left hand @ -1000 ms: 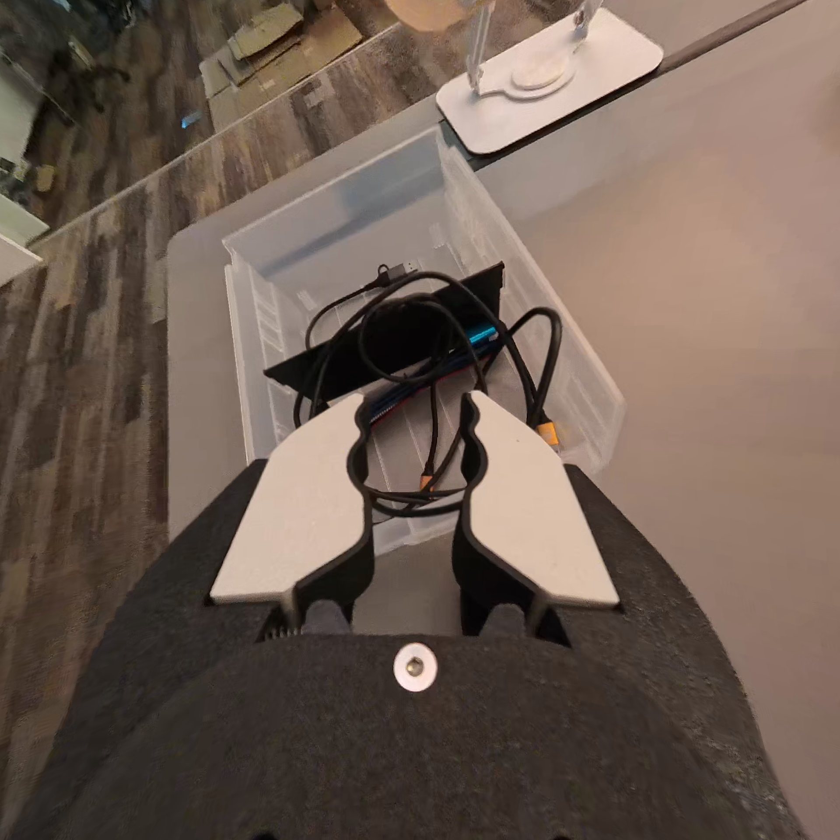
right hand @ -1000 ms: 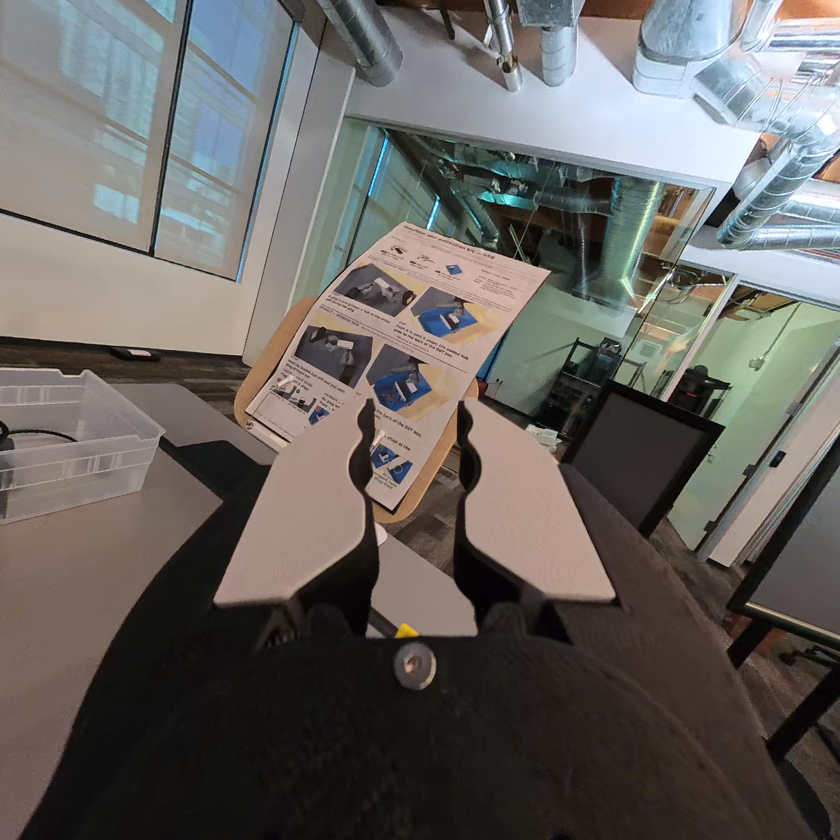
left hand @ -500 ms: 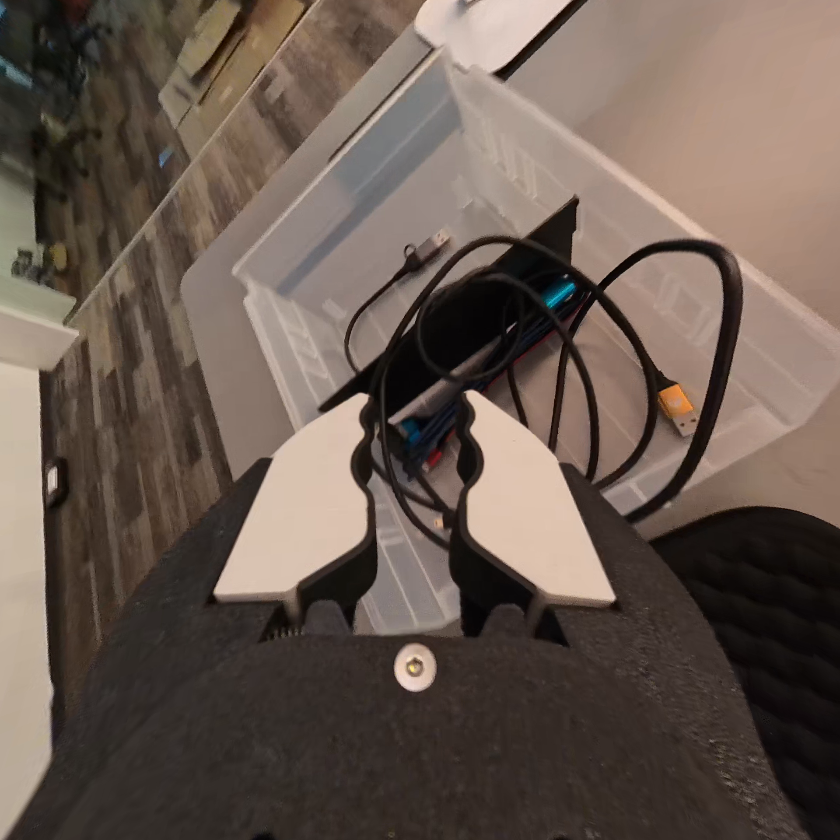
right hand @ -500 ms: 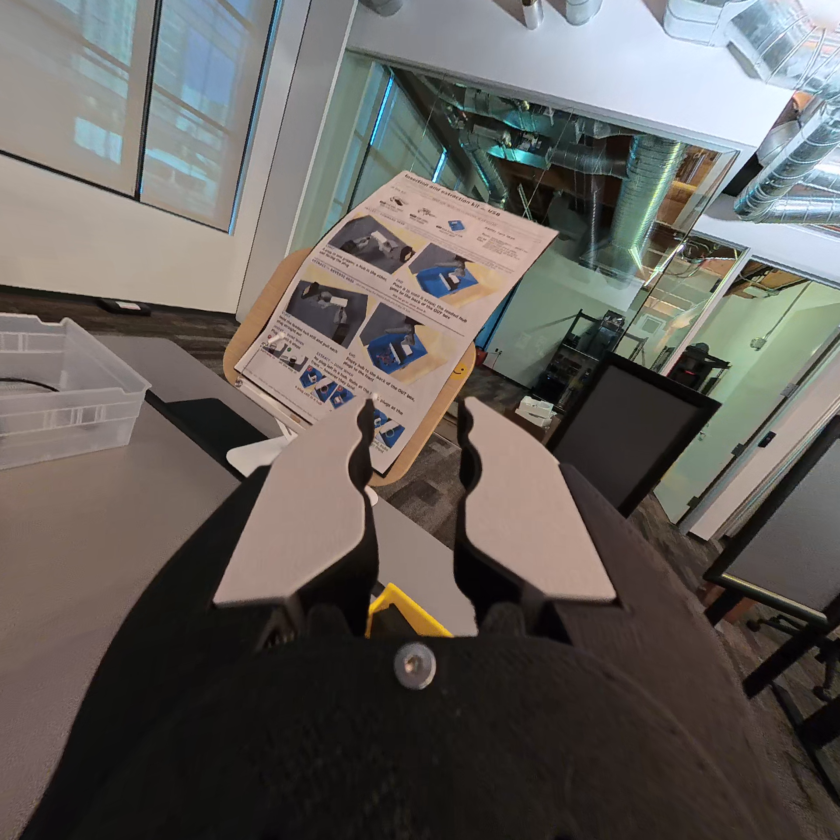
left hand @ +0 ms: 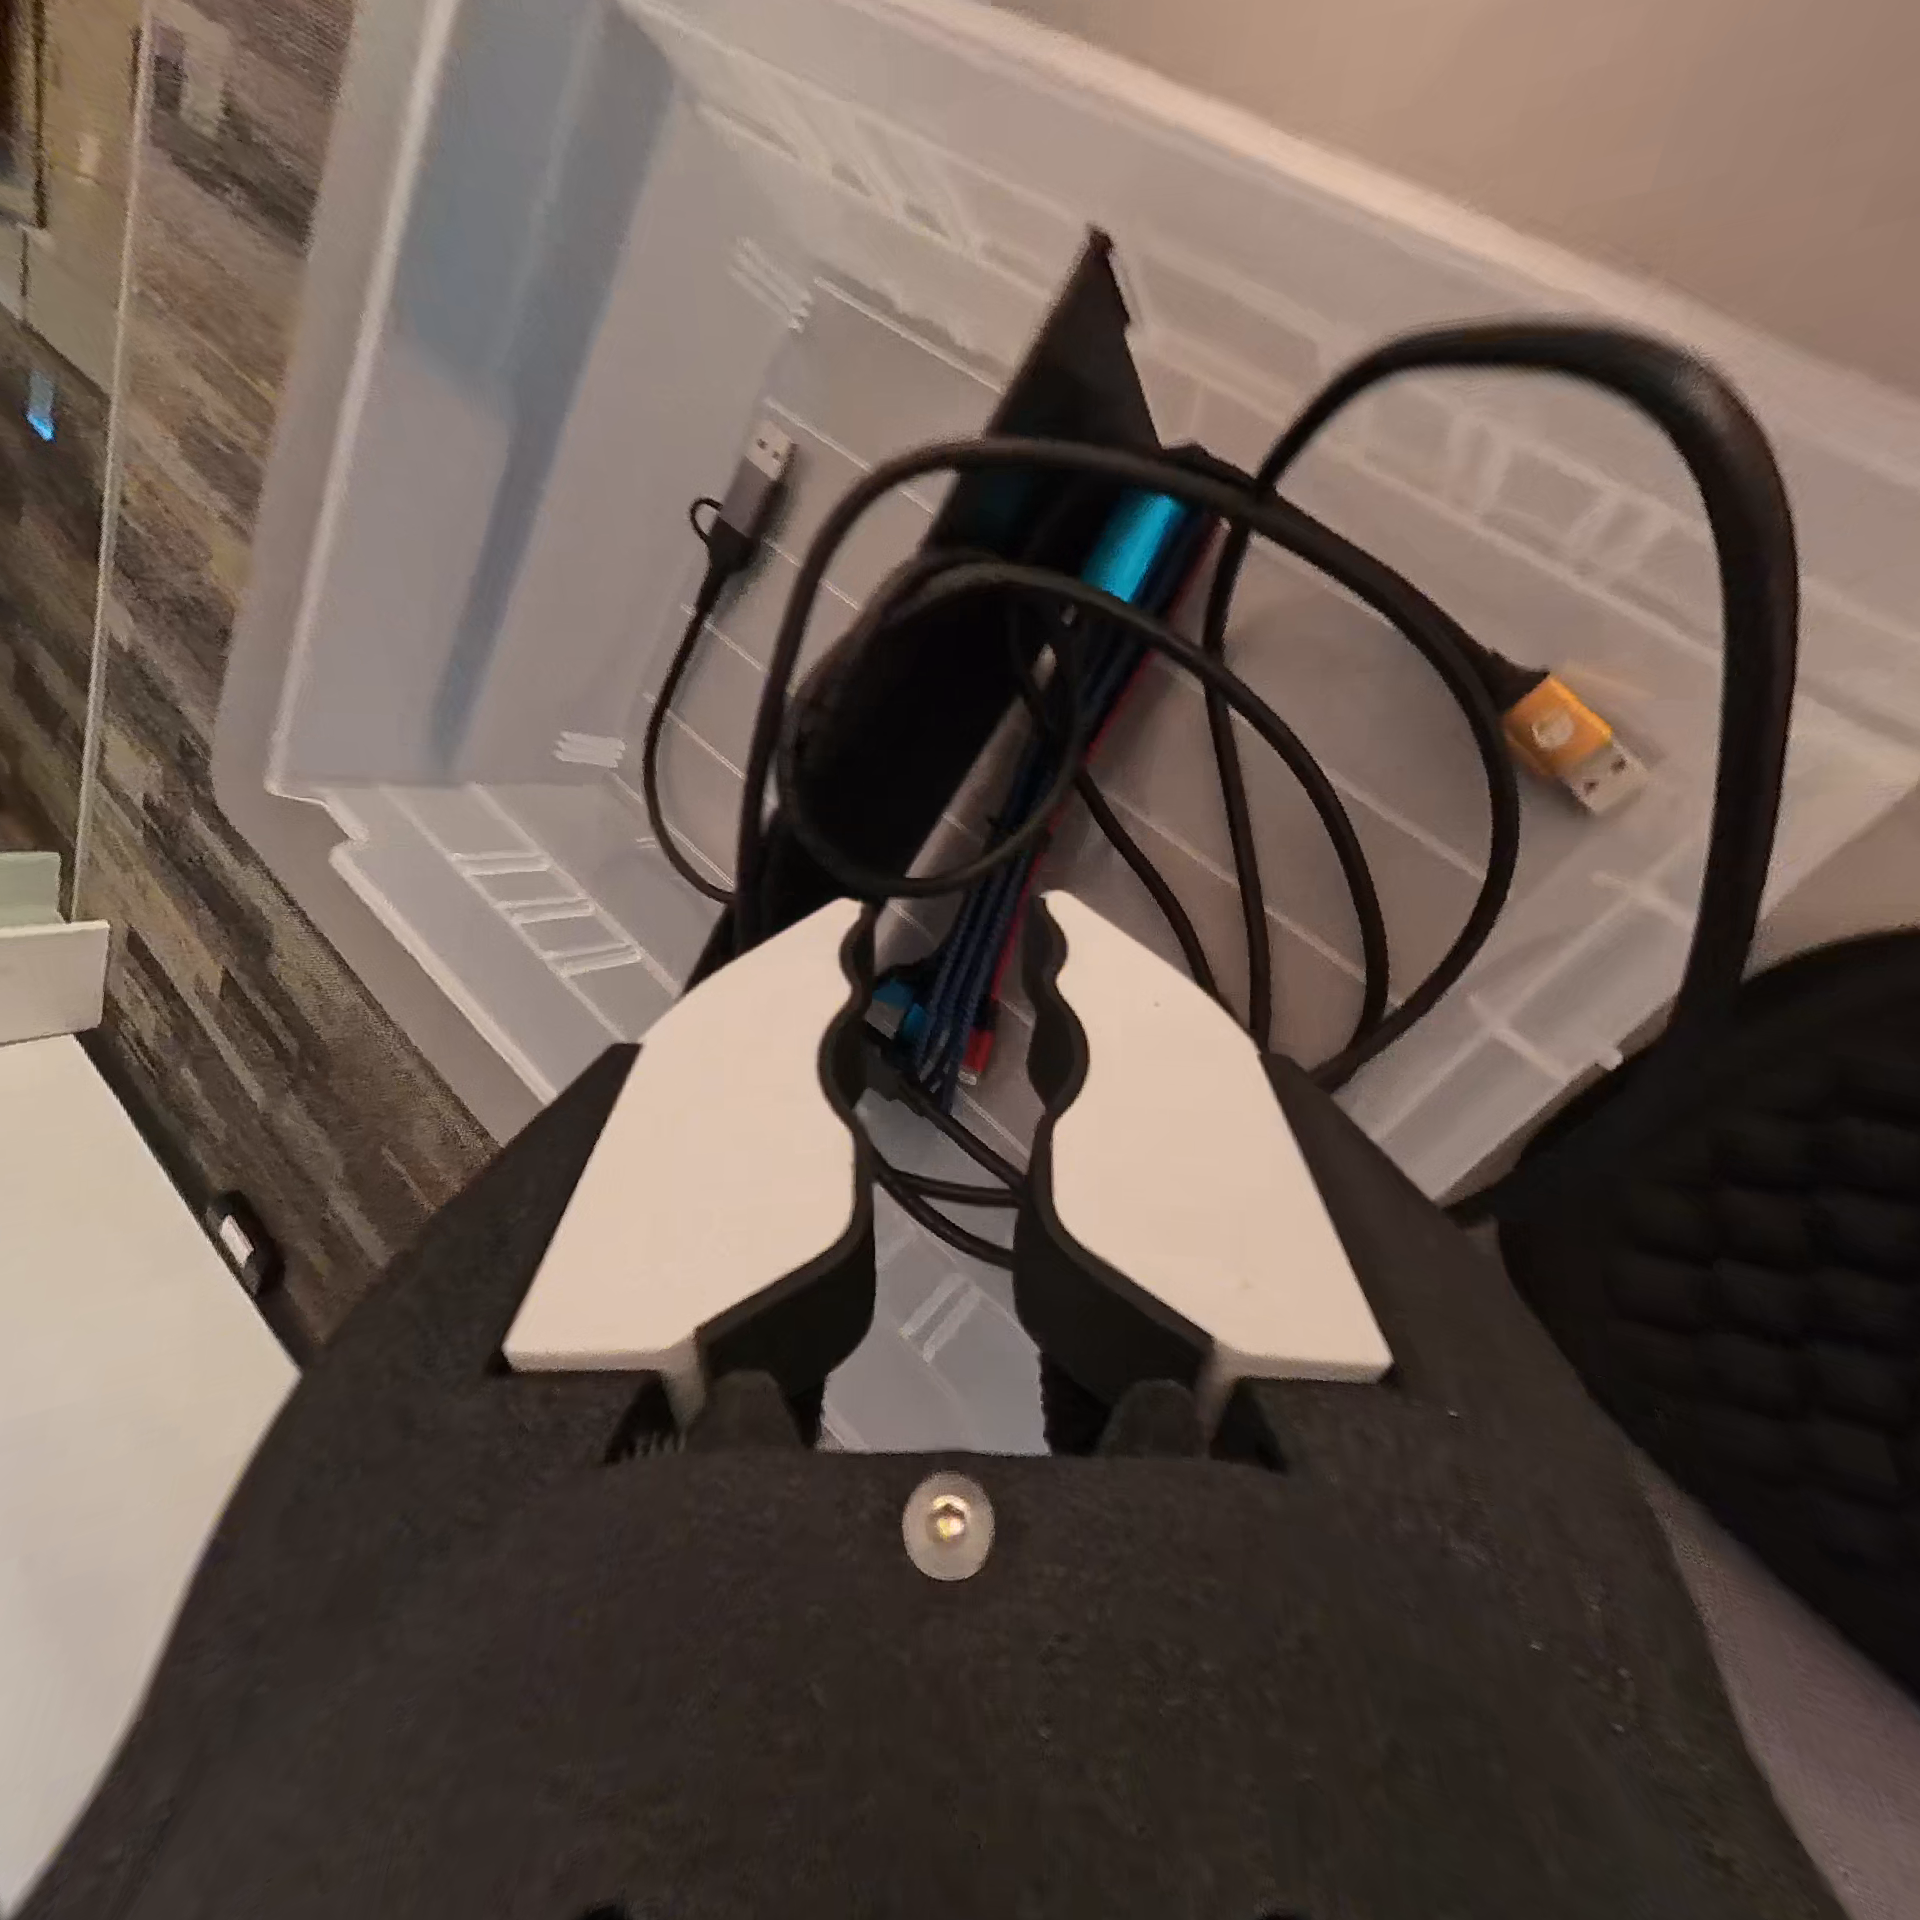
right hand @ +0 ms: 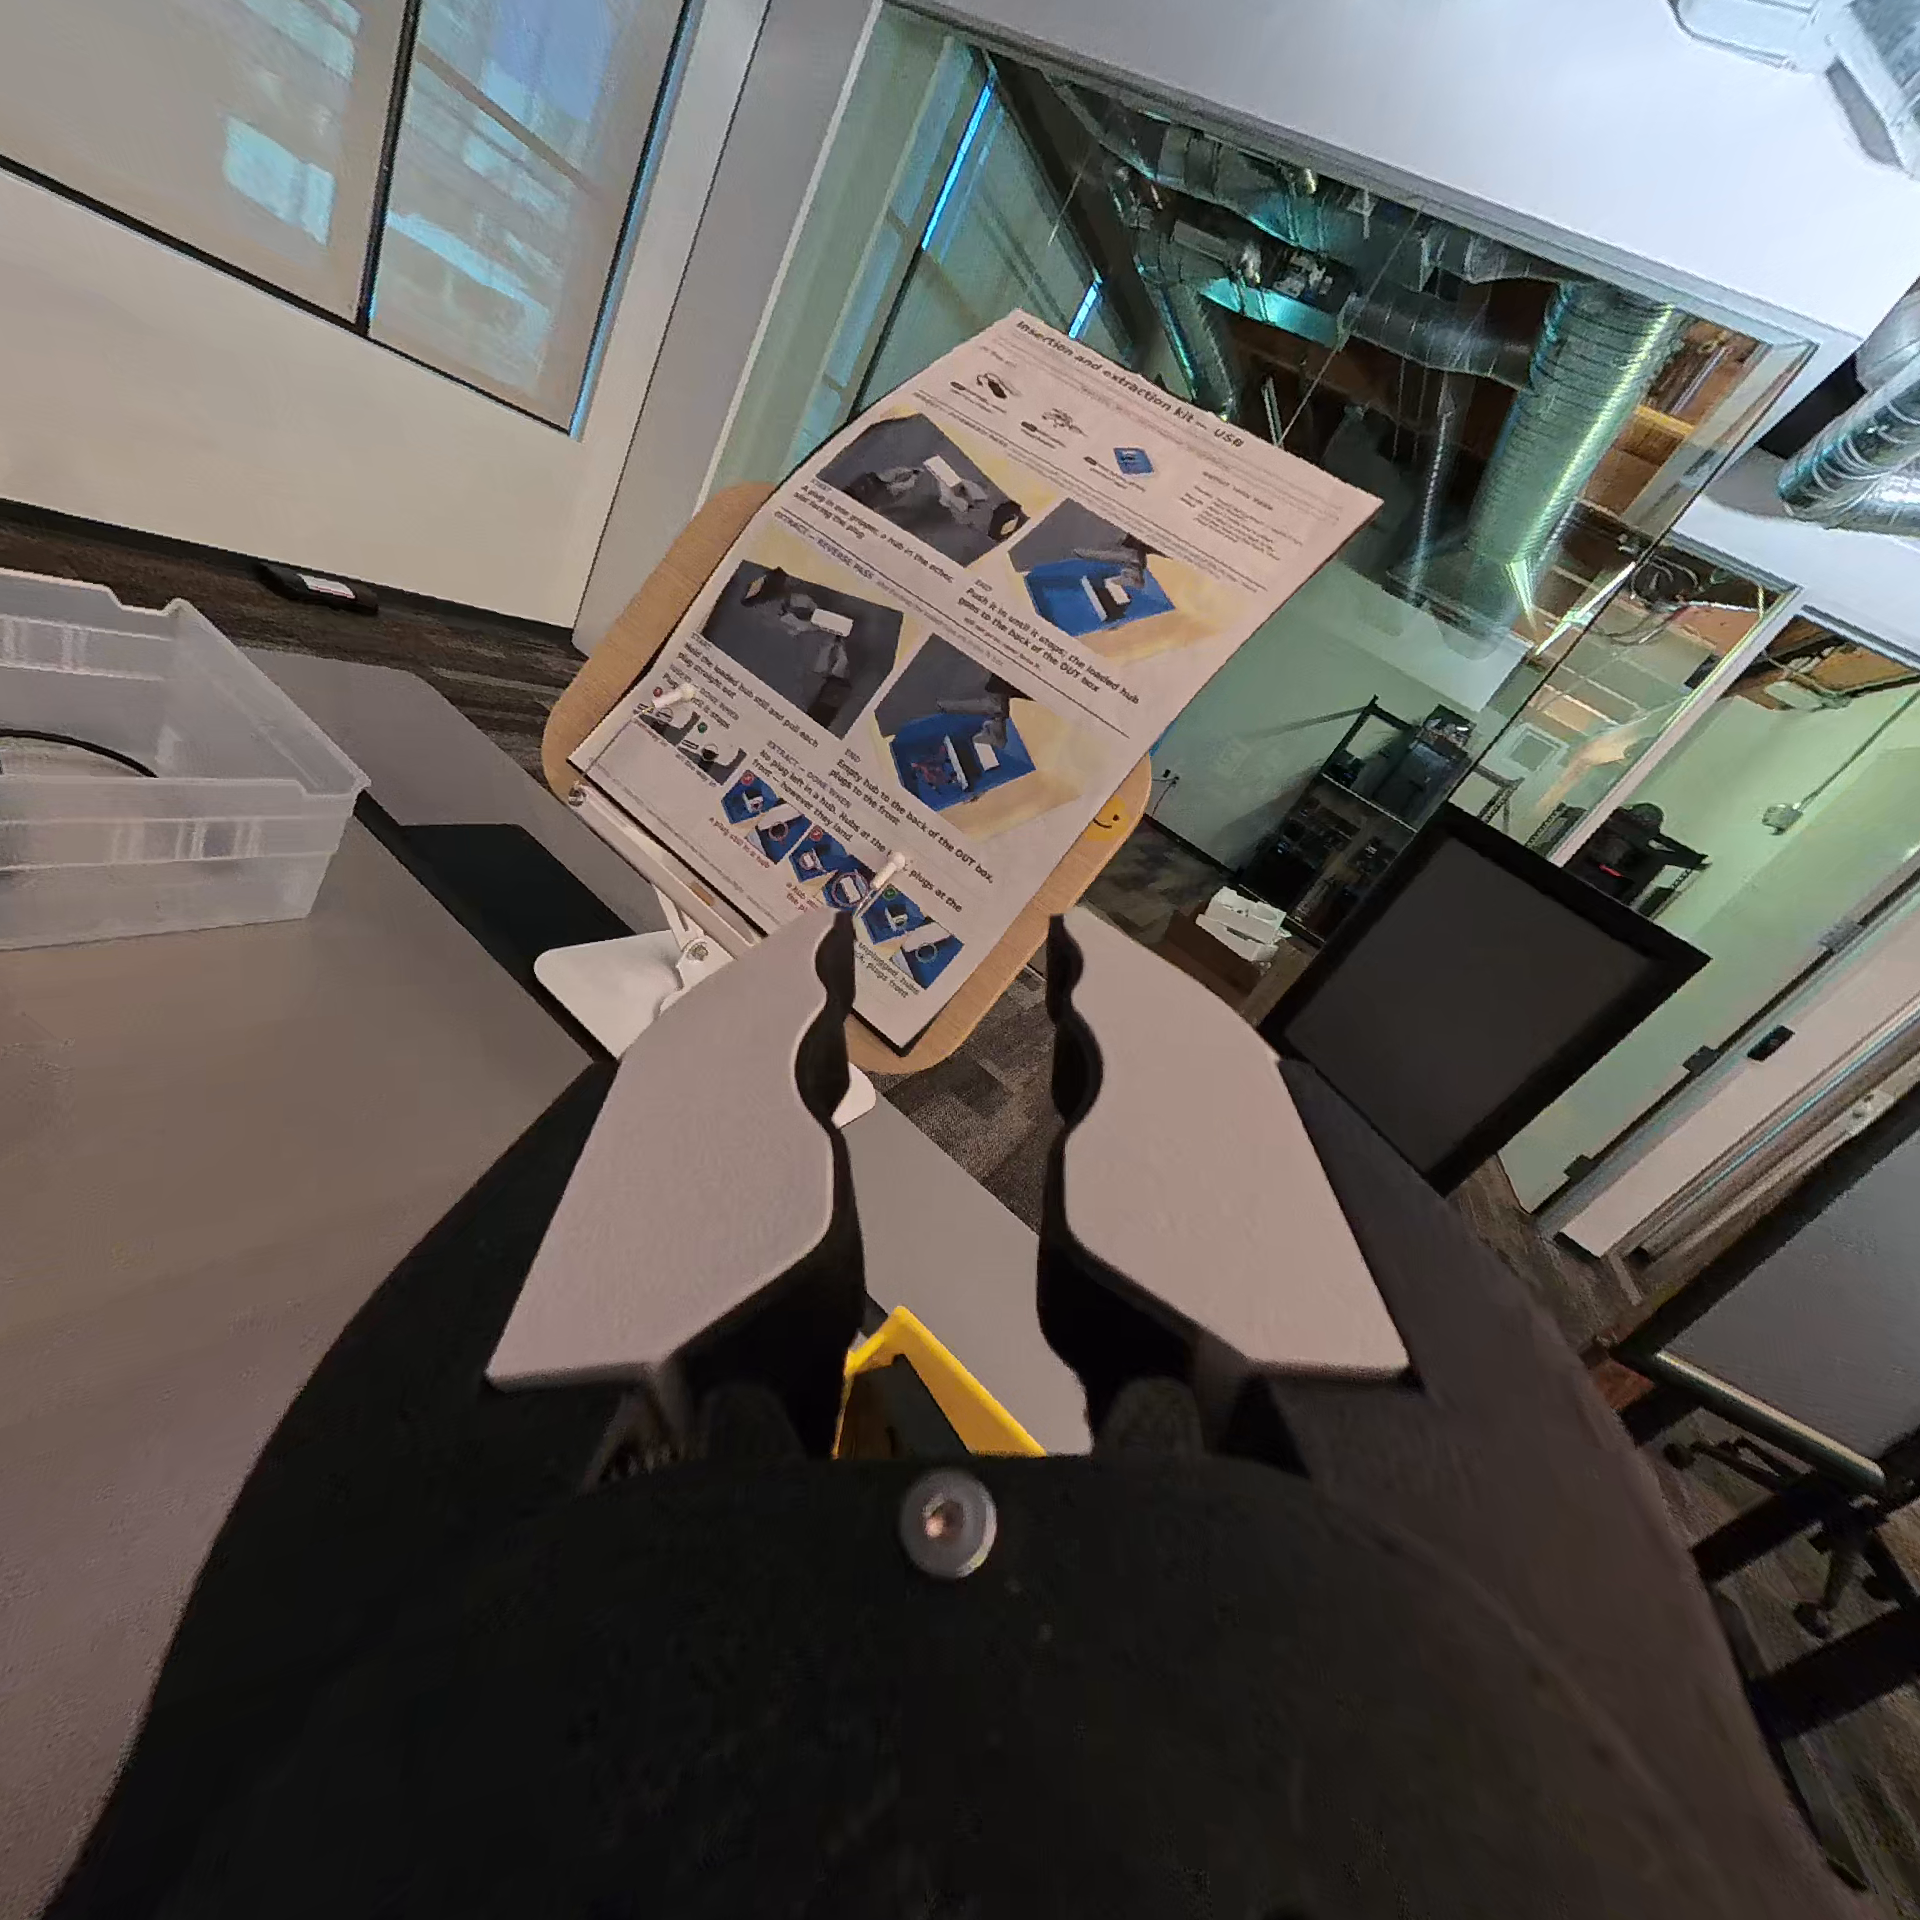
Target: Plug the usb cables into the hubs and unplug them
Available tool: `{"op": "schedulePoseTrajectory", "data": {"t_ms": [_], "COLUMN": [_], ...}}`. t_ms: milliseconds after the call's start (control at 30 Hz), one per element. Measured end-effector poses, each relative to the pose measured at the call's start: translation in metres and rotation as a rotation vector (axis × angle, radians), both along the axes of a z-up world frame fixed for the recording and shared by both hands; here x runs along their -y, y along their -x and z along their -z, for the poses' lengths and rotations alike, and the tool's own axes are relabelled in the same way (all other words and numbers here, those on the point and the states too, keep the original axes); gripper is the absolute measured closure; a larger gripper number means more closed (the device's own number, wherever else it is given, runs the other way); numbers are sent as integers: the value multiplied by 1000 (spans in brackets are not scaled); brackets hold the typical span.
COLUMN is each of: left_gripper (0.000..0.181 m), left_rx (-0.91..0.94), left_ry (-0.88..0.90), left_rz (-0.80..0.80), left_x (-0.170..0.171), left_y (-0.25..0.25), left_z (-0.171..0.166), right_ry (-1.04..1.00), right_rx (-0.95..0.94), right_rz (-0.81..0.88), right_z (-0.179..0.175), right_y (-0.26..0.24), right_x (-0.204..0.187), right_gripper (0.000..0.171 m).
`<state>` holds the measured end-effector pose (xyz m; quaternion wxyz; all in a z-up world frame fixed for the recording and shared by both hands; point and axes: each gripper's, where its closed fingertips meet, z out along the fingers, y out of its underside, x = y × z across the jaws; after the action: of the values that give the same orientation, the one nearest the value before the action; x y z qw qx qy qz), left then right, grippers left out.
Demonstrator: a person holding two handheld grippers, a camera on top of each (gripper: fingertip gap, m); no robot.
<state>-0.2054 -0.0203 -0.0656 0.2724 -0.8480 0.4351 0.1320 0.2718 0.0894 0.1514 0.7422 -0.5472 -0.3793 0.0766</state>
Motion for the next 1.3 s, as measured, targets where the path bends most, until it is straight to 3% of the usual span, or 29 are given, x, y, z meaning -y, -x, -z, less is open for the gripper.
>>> {"op": "schedulePoseTrajectory", "data": {"t_ms": [233,467,933,1300], "left_gripper": [160,162,161,171], "left_rx": [-215,-349,-486,-464], "left_ry": [186,150,177,247], "left_rz": [26,67,128,31], "left_x": [15,2,-9,-1], "left_y": [26,34,46,50], "left_z": [47,69,73,76], "right_ry": [-2,-11,-11,-8], "right_rx": [66,115,120,176], "right_rz": [-4,-24,-40,-31], "right_z": [9,13,15,22], "right_y": [12,23,25,27], "right_x": [-2,1,1,-1], "right_gripper": [135,135,135,135]}}
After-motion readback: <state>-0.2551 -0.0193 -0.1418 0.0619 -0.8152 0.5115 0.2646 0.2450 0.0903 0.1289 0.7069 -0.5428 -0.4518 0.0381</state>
